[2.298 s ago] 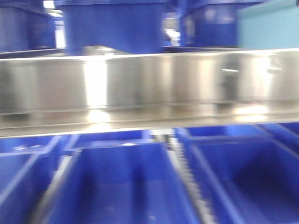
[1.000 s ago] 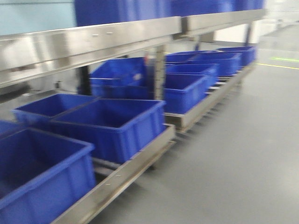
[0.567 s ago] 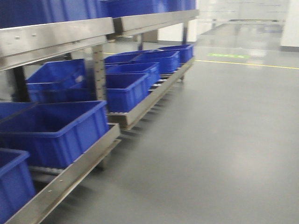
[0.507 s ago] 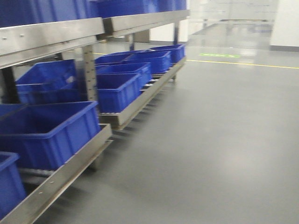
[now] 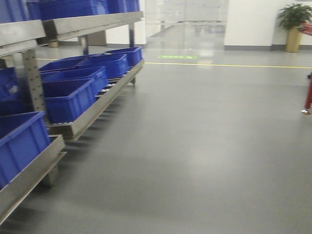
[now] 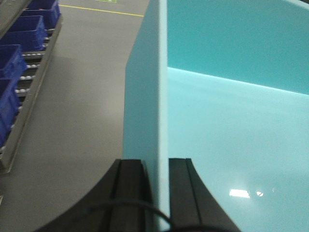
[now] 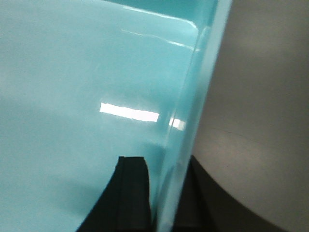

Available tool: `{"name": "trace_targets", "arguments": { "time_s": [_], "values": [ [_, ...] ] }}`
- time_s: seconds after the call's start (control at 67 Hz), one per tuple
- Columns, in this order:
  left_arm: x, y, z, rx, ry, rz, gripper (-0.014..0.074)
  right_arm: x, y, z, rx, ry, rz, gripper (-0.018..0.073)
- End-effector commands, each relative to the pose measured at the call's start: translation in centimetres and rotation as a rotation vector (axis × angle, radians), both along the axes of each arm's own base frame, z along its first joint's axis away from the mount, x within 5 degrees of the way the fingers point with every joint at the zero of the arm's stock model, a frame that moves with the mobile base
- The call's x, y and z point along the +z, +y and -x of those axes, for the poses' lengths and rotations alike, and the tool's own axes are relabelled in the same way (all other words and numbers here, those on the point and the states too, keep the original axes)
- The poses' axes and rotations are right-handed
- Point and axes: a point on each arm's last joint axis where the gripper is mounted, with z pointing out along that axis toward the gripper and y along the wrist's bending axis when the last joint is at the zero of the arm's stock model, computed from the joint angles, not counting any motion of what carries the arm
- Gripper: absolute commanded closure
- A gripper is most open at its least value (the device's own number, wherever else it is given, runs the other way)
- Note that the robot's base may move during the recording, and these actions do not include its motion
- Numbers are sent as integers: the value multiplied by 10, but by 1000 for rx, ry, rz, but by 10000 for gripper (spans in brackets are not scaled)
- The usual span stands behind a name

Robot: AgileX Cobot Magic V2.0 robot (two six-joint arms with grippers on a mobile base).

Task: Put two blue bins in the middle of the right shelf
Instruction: 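Hold the bin with both grippers while driving away from the shelf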

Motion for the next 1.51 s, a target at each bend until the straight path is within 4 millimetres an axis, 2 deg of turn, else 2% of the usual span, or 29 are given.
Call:
{"name": "trace_targets", "arguments": {
  "time_s": [0.0,1.492],
  "values": [
    [18,0,10,-15,-77,108,707,9,-1,5,24,-49,0,713],
    [18,0,10,-15,-77,108,707,9,-1,5,24,-49,0,713]
  ]
}}
